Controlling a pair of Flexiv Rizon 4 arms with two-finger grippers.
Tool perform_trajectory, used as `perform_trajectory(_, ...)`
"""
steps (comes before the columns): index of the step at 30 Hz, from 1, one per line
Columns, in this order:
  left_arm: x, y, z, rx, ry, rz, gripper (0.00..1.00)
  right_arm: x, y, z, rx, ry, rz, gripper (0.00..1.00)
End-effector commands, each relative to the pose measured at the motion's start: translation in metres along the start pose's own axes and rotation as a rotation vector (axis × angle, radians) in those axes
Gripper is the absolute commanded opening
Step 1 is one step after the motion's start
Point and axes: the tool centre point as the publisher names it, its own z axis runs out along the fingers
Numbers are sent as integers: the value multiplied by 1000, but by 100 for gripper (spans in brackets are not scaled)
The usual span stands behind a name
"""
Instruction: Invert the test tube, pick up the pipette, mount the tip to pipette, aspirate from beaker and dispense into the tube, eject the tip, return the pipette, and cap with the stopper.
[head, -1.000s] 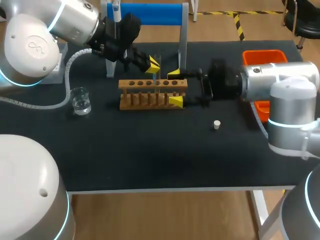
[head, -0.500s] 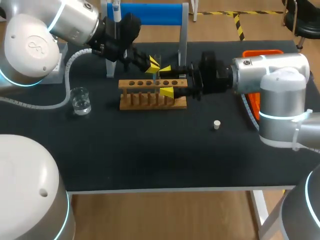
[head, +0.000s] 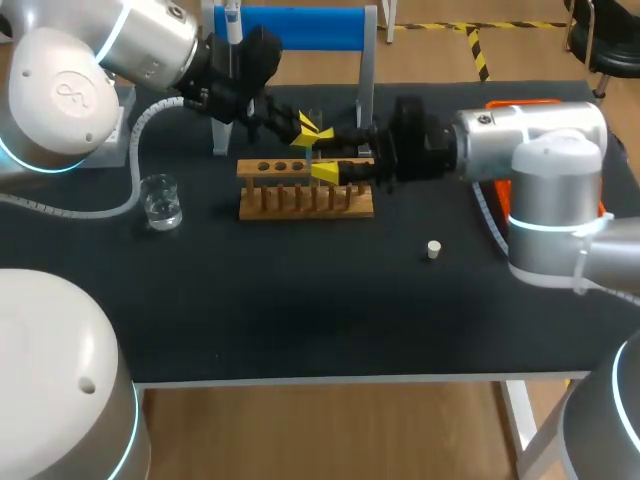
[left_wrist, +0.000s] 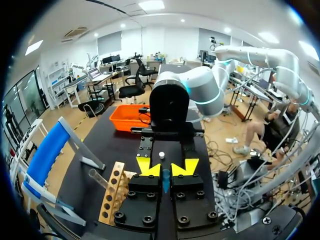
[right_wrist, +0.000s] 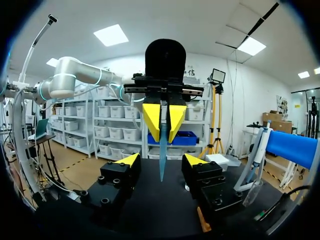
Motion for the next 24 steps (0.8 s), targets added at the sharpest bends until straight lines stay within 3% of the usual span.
perform_trajectory(1,1,-1,-1,-3,0,-1,0,-4,0,4,2,5,2,50)
perform_trajectory(24,1,-1,-1,-3,0,-1,0,-11,4,19,-3,28,24,45)
